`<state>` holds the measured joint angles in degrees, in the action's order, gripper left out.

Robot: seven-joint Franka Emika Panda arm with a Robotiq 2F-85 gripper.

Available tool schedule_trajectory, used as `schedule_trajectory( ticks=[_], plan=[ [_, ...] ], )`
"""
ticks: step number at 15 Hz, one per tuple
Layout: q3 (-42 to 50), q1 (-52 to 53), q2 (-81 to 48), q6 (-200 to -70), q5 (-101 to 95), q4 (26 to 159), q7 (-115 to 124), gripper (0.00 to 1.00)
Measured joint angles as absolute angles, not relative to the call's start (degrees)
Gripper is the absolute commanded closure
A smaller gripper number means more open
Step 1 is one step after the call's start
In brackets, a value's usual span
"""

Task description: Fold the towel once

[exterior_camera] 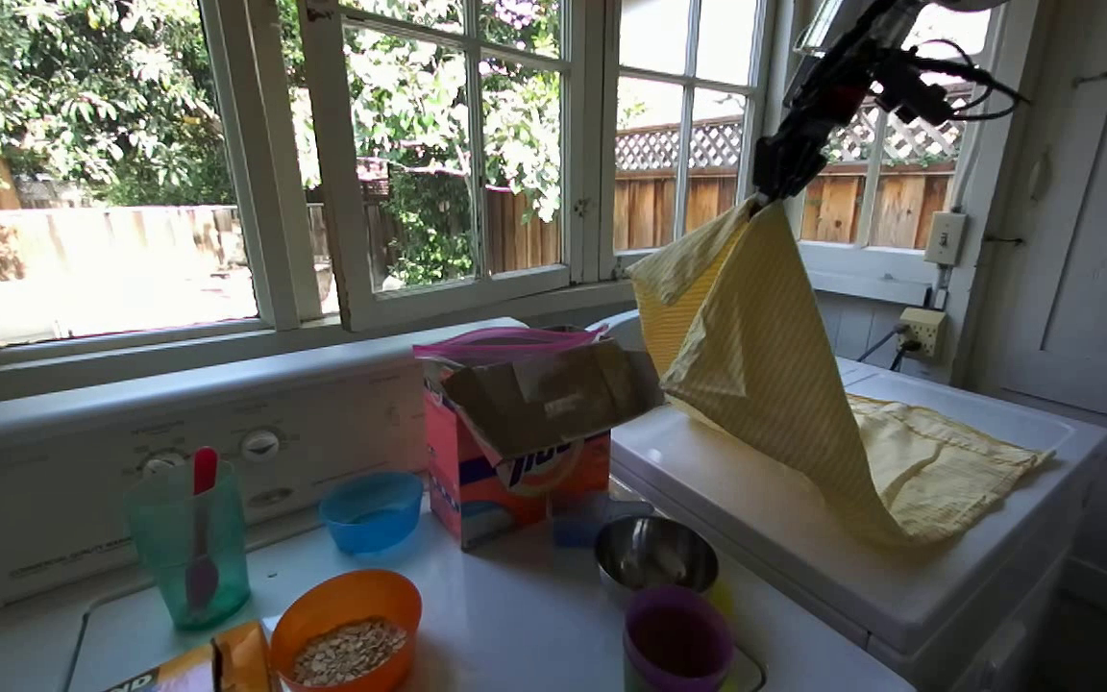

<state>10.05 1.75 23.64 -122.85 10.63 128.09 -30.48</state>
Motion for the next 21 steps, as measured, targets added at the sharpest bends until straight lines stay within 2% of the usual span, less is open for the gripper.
schedule_trajectory(
  ticks=[7,13,21],
  plan=[
    [10.89,-5.45,20.81,-122.95,-2.01,123.81,-25.0,0.99],
    [11.28,-9.81,10.57,-124.09,-12.32,116.34,-17.18,0.97],
    [11.2,-10.61,5.96,-124.29,-14.06,112.34,-13.52,0.99]
  ],
)
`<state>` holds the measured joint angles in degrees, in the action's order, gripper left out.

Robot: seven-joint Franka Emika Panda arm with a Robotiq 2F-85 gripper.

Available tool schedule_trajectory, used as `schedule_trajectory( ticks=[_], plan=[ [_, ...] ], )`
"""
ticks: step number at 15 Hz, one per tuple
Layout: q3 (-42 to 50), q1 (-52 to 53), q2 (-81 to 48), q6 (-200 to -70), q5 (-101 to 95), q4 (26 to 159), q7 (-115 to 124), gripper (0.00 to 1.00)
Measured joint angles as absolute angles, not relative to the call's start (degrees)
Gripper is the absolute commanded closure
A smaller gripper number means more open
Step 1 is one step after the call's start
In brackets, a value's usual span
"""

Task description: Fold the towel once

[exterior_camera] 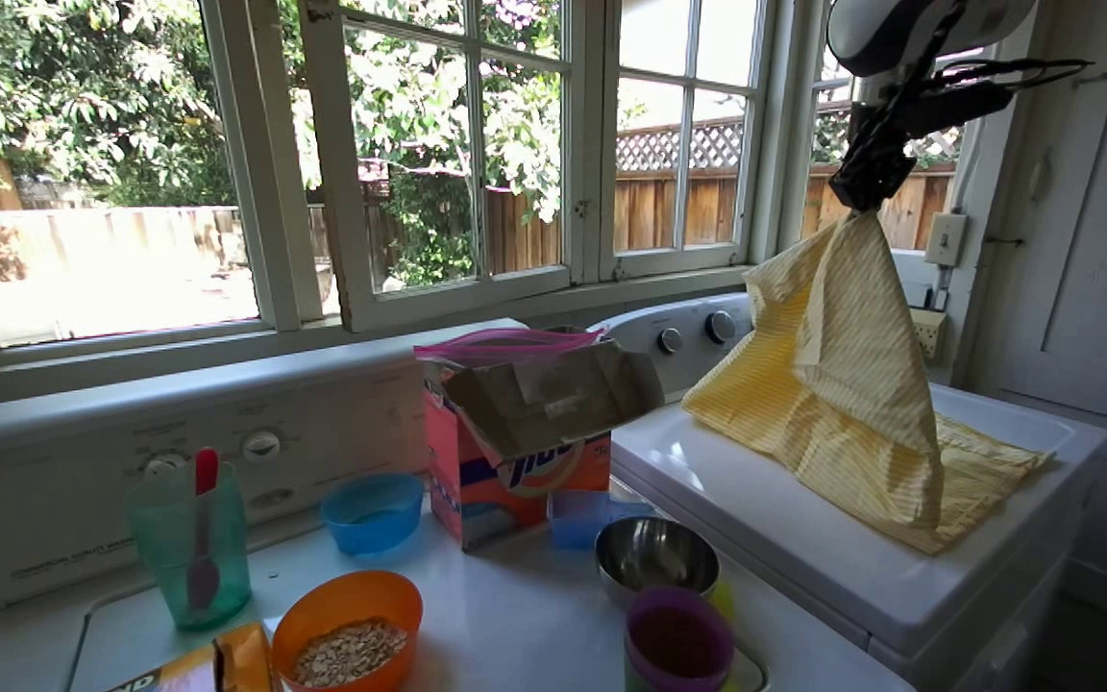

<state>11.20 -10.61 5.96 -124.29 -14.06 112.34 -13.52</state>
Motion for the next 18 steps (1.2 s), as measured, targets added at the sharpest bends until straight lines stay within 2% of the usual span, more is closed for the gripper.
schedule_trajectory(
  ticks=[4,12,18],
  plan=[
    [12.64,-11.23,1.84,-119.41,-12.9,106.78,-14.96,0.99],
    [14.11,-15.81,-16.39,-108.89,-6.03,90.03,-23.64,0.99],
    [13.97,-18.01,-27.02,-116.96,-6.1,84.97,-21.67,0.99]
  ],
)
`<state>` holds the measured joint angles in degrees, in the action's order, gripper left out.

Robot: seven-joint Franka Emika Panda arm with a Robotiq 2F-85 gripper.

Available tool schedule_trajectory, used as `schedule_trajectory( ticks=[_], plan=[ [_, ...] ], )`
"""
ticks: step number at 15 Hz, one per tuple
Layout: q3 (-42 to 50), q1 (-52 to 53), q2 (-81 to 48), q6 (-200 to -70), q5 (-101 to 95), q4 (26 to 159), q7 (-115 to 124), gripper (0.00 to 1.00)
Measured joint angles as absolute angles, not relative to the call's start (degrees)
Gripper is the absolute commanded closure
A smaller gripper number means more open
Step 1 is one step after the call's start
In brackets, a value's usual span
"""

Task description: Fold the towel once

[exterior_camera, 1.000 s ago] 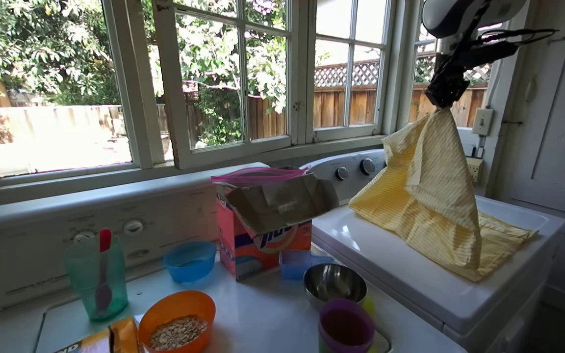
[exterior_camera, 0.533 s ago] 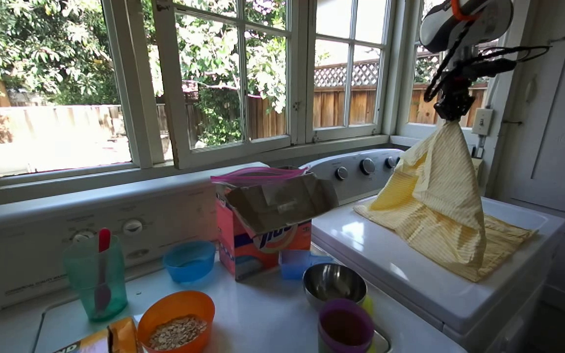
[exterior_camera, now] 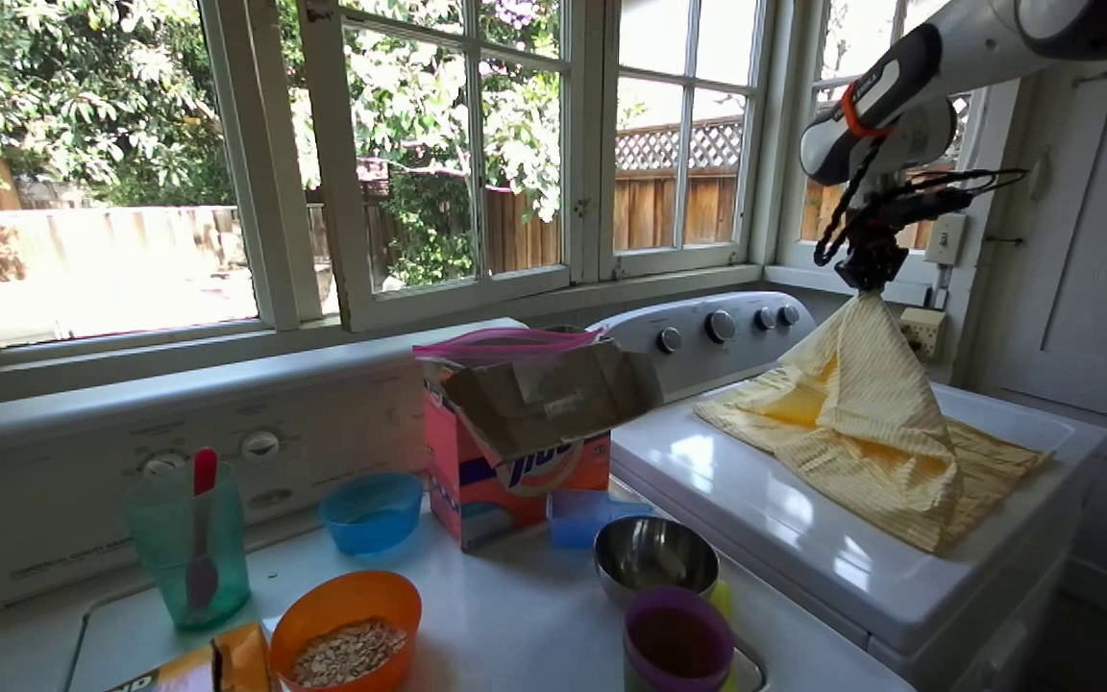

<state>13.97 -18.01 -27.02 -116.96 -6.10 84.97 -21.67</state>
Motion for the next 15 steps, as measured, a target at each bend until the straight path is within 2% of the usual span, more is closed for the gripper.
schedule_trajectory(
  ticks=[7,15],
  plan=[
    [13.95,-20.3,-34.69,-131.53,-6.22,83.91,-18.69,0.99],
    [14.4,-21.28,-38.61,-134.06,-7.24,83.95,-16.86,0.99]
  ],
)
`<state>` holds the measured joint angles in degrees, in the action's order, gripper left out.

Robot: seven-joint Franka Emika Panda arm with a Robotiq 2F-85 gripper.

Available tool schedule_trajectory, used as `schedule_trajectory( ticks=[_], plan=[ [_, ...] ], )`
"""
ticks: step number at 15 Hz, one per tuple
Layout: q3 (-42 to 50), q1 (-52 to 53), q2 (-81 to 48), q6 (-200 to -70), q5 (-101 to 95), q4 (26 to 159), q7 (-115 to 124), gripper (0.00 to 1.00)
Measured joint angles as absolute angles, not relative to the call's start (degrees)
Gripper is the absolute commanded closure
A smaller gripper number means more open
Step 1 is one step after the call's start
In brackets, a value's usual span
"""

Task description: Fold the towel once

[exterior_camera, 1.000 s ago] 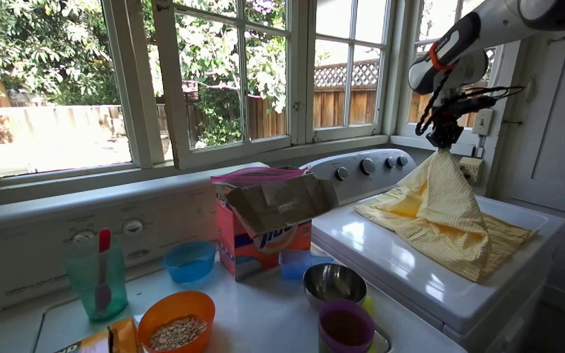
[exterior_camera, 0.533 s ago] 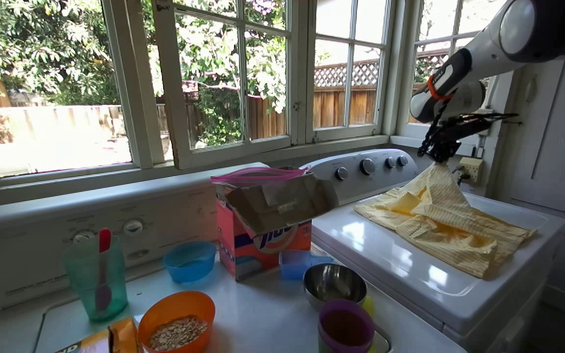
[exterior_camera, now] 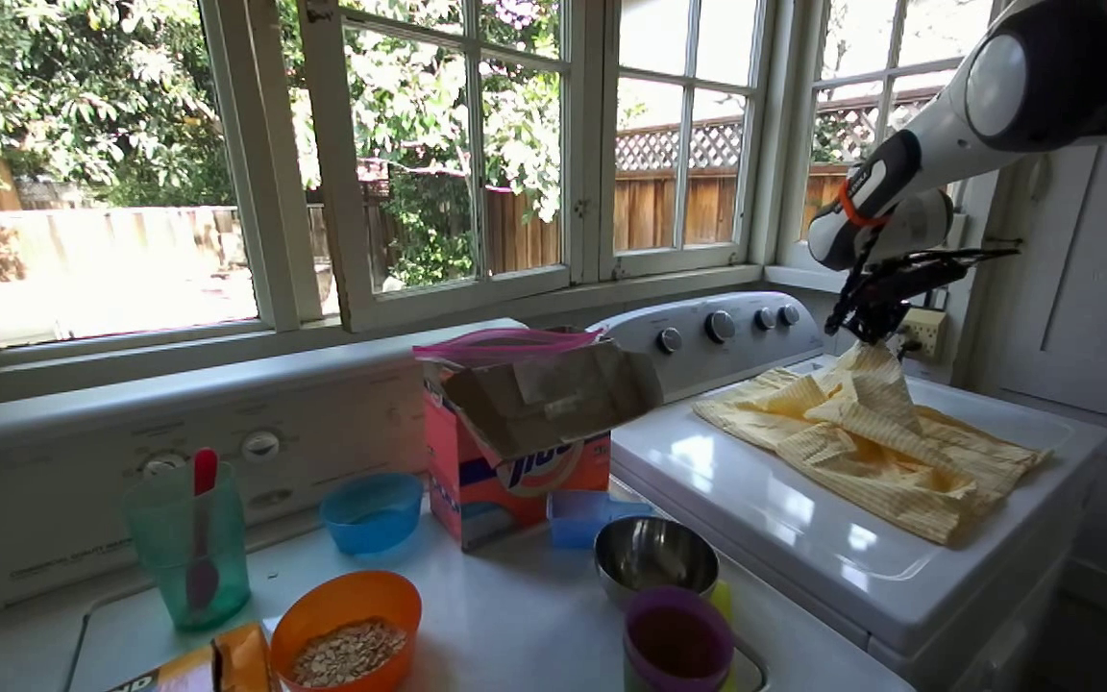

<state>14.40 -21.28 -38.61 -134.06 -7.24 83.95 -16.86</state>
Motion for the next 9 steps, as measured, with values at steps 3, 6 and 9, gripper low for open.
schedule_trajectory(
  ticks=[3,6,9],
  plan=[
    [14.52,-21.34,-39.32,-134.06,-7.51,83.95,-16.26,0.72],
    [14.49,-21.33,-39.5,-134.03,-7.68,83.9,-15.7,0.58],
    [14.15,-21.01,-37.41,-131.83,-7.63,83.74,-15.57,0.36]
  ],
)
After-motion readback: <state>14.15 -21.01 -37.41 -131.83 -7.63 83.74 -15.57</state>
